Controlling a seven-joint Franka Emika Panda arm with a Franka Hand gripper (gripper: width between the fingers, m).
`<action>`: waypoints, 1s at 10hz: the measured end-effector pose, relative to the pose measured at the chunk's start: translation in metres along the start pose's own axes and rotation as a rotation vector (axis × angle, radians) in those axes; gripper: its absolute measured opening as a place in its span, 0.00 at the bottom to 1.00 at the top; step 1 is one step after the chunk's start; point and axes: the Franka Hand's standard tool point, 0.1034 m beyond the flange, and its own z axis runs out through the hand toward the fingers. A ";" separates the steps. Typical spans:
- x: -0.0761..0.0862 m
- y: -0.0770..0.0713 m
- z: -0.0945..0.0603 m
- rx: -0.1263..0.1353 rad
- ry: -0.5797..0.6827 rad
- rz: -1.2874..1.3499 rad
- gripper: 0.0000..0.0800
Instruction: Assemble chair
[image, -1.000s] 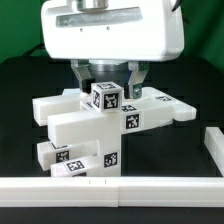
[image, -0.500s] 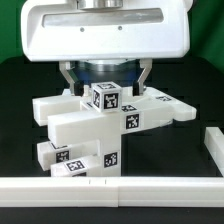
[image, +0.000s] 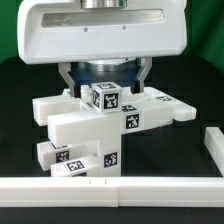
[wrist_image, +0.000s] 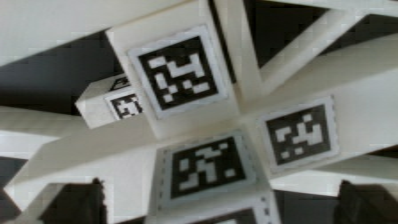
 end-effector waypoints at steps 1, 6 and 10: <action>0.000 0.000 0.000 0.000 0.000 -0.001 0.81; 0.000 0.001 0.000 0.001 0.000 0.037 0.36; -0.001 0.001 0.000 0.004 0.000 0.256 0.36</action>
Offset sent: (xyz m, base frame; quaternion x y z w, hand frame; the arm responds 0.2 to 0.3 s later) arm 0.0000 0.0000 0.0000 0.0000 0.0000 0.0000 1.0000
